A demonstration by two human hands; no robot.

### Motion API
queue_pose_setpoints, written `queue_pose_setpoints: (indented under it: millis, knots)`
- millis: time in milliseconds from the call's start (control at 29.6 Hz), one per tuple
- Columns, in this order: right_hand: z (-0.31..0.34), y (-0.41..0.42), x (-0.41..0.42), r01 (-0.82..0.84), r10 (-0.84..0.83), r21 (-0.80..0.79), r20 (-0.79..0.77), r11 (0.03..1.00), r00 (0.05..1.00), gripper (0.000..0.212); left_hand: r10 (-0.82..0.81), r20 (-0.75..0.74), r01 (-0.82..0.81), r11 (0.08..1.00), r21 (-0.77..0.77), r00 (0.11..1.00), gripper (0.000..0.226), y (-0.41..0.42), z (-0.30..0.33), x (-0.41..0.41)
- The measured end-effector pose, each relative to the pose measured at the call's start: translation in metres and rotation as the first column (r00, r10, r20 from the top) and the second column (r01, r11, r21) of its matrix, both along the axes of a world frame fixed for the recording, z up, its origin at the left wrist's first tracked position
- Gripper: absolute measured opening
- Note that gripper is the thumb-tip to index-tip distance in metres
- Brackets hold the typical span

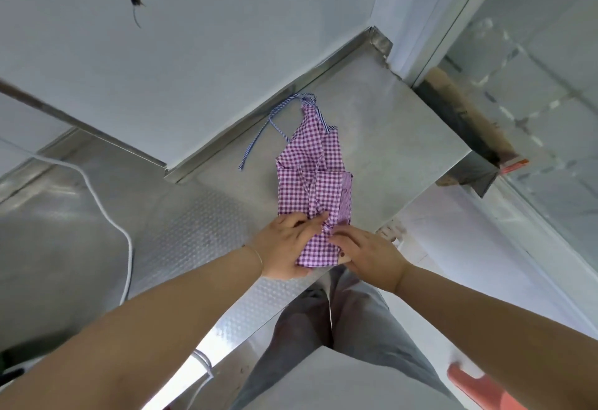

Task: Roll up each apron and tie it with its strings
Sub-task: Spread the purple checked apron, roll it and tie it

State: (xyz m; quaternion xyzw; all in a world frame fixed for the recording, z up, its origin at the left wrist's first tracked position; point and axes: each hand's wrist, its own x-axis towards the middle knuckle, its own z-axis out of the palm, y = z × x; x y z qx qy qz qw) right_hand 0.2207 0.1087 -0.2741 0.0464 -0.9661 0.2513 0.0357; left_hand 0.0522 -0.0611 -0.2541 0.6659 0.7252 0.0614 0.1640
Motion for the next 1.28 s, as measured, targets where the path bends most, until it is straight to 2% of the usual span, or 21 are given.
queue_pose_setpoints:
  millis: [135,237,304,406,473,574,642,676,777,879,980,1115,1149,1217,1250,1284]
  knots:
    - [-0.013,-0.015,0.003,0.107,-0.100,0.054,-0.121,0.993,0.988,0.044,0.023,0.050,-0.024,0.999,0.032,0.998,0.091,-0.002,-0.011,0.002]
    - [-0.023,-0.021,0.015,0.124,-0.121,0.020,-0.119,0.992,0.985,0.047,0.045,0.071,-0.045,0.999,-0.002,0.996,0.084,-0.002,-0.011,0.002]
    - [-0.027,-0.023,0.016,0.132,-0.131,0.005,-0.099,0.991,0.986,0.051,0.106,0.132,-0.090,0.988,-0.122,0.986,0.081,0.002,-0.003,0.001]
    - [-0.017,-0.025,0.000,0.243,-0.248,-0.077,-0.073,0.967,0.966,0.031,0.231,0.232,-0.146,0.932,-0.332,0.945,0.074,0.010,0.007,-0.003]
    - [-0.007,-0.025,-0.013,0.358,-0.363,-0.171,0.001,0.918,0.932,0.024,0.351,0.344,-0.196,0.889,-0.413,0.871,0.062,0.016,0.013,-0.007]
    - [0.007,-0.018,-0.027,0.518,-0.465,-0.290,0.235,0.805,0.854,0.023,0.505,0.564,-0.237,0.844,-0.482,0.653,0.031,0.027,0.022,-0.022]
    - [0.012,-0.009,-0.038,0.581,-0.454,-0.281,0.407,0.763,0.793,0.029,0.585,0.635,-0.243,0.802,-0.546,0.504,0.021,0.030,0.028,-0.033]
    - [0.015,-0.005,-0.044,0.579,-0.433,-0.234,0.464,0.781,0.773,0.030,0.610,0.650,-0.247,0.787,-0.565,0.454,0.019,0.032,0.029,-0.037]
    - [0.021,0.000,-0.061,0.553,-0.411,-0.136,0.531,0.822,0.741,0.023,0.641,0.642,-0.304,0.767,-0.566,0.420,0.022,0.032,0.027,-0.042]
    - [0.027,-0.001,-0.074,0.564,-0.431,-0.047,0.594,0.824,0.679,0.034,0.673,0.626,-0.409,0.738,-0.536,0.394,0.024,0.033,0.023,-0.043]
    - [0.027,0.000,-0.083,0.483,-0.432,0.103,0.635,0.869,0.641,0.039,0.701,0.645,-0.529,0.687,-0.498,0.304,0.013,0.032,0.017,-0.041]
    - [0.026,0.002,-0.081,0.612,-0.416,-0.023,0.712,0.791,0.565,0.039,0.708,0.661,-0.643,0.631,-0.434,0.249,0.005,0.034,0.008,-0.030]
    - [0.025,-0.001,-0.076,0.616,-0.461,-0.018,0.647,0.787,0.608,0.037,0.707,0.663,-0.656,0.626,-0.423,0.247,0.007,0.034,0.007,-0.028]
    - [0.018,-0.007,-0.063,0.560,-0.562,0.086,0.241,0.824,0.791,0.034,0.714,0.656,-0.675,0.611,-0.414,0.244,0.011,0.035,0.005,-0.027]
    - [0.011,-0.009,-0.058,0.489,-0.495,0.136,0.011,0.862,0.869,0.030,0.719,0.651,-0.679,0.605,-0.415,0.243,0.012,0.035,0.005,-0.028]
    - [0.005,-0.011,-0.052,0.384,-0.365,0.165,-0.136,0.908,0.921,0.027,0.723,0.646,-0.678,0.604,-0.418,0.246,0.012,0.036,0.005,-0.028]
